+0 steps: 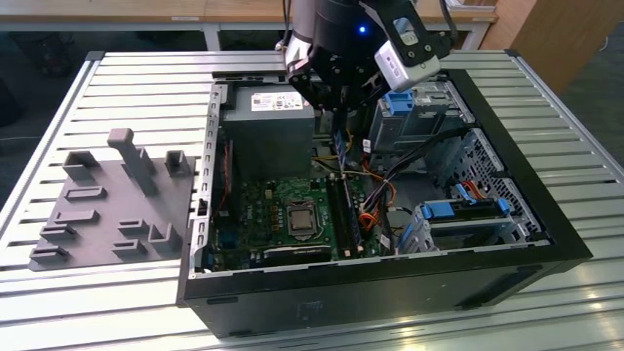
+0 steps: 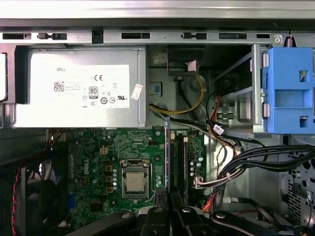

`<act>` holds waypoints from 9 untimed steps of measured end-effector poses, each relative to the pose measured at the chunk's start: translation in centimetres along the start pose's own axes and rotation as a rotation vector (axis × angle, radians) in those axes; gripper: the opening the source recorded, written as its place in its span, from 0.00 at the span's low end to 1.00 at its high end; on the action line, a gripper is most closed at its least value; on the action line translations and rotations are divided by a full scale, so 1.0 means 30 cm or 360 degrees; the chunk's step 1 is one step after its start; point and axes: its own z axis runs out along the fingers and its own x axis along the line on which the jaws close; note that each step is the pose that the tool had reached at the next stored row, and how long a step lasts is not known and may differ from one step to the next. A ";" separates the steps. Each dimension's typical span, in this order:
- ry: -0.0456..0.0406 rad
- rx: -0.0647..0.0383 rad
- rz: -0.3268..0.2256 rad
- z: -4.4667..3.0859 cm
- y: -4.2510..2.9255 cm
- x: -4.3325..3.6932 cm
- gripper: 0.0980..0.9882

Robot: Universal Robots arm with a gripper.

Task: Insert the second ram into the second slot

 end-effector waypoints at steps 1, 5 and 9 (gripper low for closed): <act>0.0001 0.0000 0.0000 0.001 0.000 0.000 0.04; 0.0002 0.0000 0.0000 0.003 0.000 0.000 0.04; 0.0004 0.0000 0.0000 0.008 0.000 0.000 0.04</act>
